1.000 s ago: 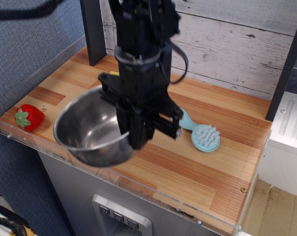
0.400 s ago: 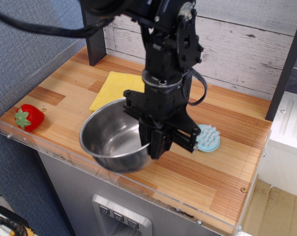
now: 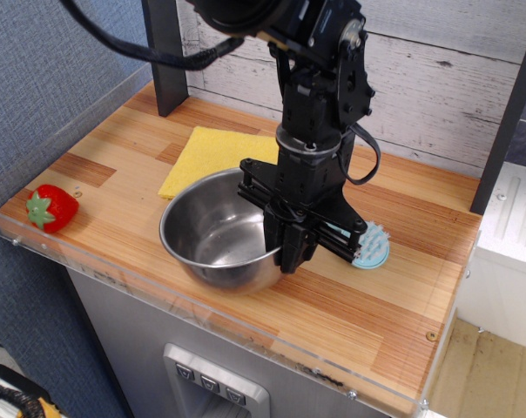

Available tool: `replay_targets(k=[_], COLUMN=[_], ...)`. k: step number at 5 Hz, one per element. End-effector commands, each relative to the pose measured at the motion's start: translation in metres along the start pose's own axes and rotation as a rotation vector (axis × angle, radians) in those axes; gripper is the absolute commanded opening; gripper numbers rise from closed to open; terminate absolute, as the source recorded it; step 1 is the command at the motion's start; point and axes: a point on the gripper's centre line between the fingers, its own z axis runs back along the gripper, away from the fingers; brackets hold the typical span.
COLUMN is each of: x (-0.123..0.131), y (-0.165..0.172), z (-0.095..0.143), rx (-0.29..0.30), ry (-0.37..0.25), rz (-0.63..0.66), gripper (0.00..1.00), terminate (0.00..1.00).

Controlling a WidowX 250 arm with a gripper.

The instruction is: Put the bowl in front of the brush

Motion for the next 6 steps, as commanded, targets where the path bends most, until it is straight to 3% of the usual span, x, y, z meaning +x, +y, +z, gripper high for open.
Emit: replay_targets(k=[1,3,4,5,6], x=[-0.003,-0.006,-0.005,-0.005,-0.006], y=[-0.018,-0.048,-0.052,-0.046,-0.042], z=[0.013,0.009,0.004,0.009,0.021], rx=[-0.011,-0.024,-0.086,-0.079,-0.08], ry=[-0.041,-0.041,-0.037,-0.032,-0.052], rz=[-0.047,-0.126,-0.15,-0.107,-0.103], gripper=[0.0,0.0,0.0,1.0,1.0], terminate=[0.0,0.0,0.0,0.0,0.0])
